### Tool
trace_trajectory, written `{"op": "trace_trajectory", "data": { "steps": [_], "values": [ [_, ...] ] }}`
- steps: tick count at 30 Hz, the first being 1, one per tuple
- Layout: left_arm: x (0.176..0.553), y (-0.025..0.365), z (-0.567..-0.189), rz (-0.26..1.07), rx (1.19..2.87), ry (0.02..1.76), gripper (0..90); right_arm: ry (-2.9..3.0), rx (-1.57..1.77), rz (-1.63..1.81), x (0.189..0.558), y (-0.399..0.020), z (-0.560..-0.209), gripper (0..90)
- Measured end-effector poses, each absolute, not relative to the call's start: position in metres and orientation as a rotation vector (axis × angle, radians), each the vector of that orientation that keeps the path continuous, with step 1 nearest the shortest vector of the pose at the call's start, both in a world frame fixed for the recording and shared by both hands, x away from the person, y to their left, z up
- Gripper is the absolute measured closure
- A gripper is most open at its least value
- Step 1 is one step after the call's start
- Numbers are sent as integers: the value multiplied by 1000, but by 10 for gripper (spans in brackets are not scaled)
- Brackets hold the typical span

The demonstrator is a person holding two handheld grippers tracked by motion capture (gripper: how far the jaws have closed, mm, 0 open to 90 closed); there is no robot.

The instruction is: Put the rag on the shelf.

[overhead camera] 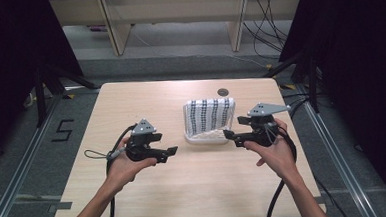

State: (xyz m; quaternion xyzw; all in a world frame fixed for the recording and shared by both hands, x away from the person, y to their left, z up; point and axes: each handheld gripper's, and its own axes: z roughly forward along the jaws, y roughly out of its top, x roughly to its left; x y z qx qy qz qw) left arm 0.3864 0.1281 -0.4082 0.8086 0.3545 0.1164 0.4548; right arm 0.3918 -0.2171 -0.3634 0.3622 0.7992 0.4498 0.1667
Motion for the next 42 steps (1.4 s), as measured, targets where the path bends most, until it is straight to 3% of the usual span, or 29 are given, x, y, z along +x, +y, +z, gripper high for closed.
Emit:
{"op": "trace_trajectory", "data": {
  "steps": [42],
  "values": [
    [348, 132, -451, 270, 2104, 795, 244, 2383, 1081, 1281, 352, -221, -419, 288]
  ]
}}
